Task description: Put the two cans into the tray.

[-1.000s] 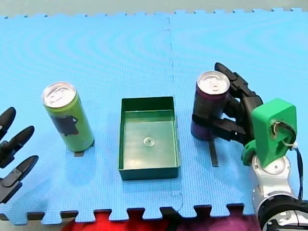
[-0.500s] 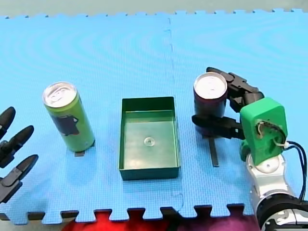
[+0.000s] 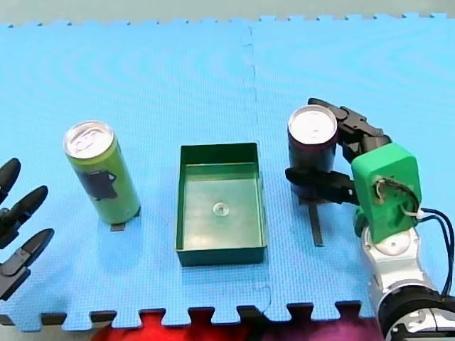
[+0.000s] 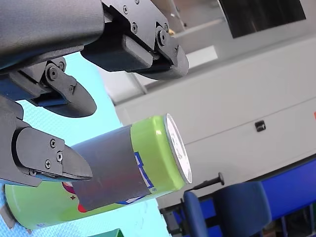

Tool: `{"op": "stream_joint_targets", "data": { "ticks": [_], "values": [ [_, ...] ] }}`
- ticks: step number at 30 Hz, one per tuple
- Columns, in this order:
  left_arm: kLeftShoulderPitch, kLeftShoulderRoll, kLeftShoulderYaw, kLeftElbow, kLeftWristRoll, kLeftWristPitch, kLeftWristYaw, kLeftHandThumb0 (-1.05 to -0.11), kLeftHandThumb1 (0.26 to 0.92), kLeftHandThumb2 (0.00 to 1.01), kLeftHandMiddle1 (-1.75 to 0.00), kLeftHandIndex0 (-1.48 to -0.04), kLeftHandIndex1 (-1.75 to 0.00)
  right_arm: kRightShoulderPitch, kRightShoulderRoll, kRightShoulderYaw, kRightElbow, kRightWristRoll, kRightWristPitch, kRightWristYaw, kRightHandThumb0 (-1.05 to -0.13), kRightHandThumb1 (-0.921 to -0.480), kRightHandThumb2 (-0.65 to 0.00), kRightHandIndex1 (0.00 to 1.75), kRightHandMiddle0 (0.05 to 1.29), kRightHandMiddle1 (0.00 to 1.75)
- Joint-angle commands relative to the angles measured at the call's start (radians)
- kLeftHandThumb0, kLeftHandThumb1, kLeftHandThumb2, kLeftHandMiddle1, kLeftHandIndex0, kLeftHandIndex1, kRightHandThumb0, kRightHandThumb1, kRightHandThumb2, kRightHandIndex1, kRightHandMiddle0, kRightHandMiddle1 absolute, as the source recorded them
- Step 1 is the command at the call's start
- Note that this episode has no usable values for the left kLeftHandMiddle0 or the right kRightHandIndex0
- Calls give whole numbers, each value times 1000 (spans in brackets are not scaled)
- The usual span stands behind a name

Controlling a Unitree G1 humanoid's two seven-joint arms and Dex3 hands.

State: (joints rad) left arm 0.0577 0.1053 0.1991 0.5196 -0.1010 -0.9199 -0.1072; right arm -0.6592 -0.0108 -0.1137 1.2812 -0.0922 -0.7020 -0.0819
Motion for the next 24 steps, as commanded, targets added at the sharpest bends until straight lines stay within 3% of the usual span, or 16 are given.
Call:
{"op": "stream_joint_targets", "data": {
  "ticks": [1,3,5,6,8,15,24],
  "values": [
    [0,6,3,2,1,0,1,-1048,921,147,0,-446,0,-1,-3,-9,-1,13,16,-4,-362,-764,-4,9,1246,2],
    [-1,7,3,4,2,0,2,-1048,921,150,0,-445,0,-7,13,-50,-2,72,45,50,-359,-766,-4,7,1244,0],
    [-1,7,3,5,3,0,2,-1048,921,153,0,-444,0,-19,33,-110,-5,160,98,128,-357,-769,-4,5,1242,0],
    [-1,7,3,5,3,0,3,-1048,921,155,0,-444,0,-26,40,-133,-7,194,121,156,-356,-771,-4,3,1240,0],
    [0,7,3,4,3,2,3,-1048,921,157,0,-443,0,-34,46,-148,-11,223,140,181,-353,-773,-5,2,1238,0],
    [0,8,4,4,4,11,4,-1048,921,163,0,-439,0,-63,53,-138,-48,220,136,182,-343,-780,-3,0,1232,0],
    [-7,5,2,7,6,20,8,-1048,921,163,0,-436,0,-65,61,-128,-86,219,117,200,-345,-781,-1,2,1236,1]
  ]
}}
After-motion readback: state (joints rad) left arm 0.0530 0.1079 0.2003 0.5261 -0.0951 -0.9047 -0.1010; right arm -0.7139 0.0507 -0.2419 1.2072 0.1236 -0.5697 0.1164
